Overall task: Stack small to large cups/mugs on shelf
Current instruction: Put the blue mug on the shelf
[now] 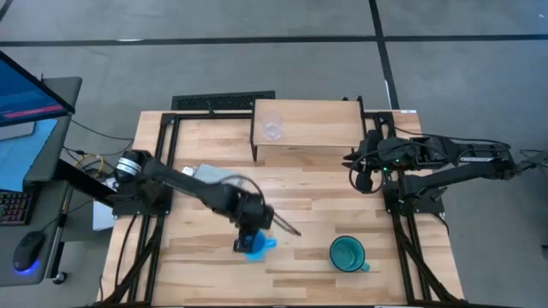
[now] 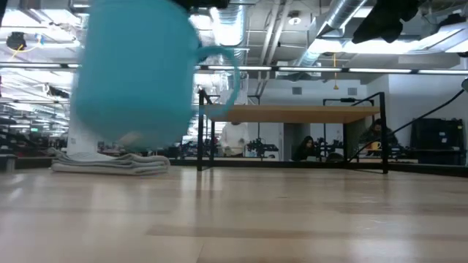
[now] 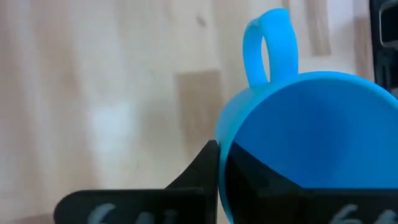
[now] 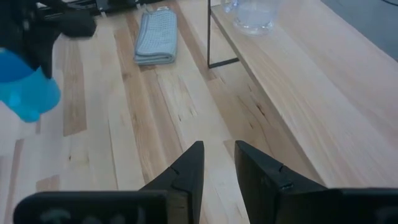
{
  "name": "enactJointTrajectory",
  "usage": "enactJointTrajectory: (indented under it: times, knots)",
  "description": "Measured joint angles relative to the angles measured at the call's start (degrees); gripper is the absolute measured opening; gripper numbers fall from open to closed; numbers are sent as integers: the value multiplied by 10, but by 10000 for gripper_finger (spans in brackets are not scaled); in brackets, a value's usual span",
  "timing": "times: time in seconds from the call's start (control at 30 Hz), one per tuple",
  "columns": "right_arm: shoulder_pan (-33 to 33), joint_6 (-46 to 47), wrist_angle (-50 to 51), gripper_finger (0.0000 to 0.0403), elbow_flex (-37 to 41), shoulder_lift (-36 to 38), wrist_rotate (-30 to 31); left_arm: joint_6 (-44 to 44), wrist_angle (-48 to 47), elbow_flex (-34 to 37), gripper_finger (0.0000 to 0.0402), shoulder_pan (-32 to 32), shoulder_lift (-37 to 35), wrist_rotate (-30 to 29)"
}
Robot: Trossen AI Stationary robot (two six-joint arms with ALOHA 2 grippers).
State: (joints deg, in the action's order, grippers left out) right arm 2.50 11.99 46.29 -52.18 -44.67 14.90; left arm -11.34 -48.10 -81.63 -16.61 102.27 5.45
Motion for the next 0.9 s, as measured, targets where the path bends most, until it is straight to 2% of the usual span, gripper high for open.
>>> enactJointTrajectory:
  times: [0.33, 0.5, 0.63, 0.9]
  knots:
    - [0, -4, 0, 113, 0, 0, 0, 126, -7, -92, 0, 112, -92, -23]
    - [0, -5, 0, 113, 0, 0, 0, 217, -7, -155, 0, 168, -101, -42]
    - [0, -5, 0, 113, 0, 0, 0, 274, -2, -196, 0, 219, -102, -14]
    - [0, 18, 0, 113, 0, -5, 4, 377, 4, -219, 0, 306, -101, 19]
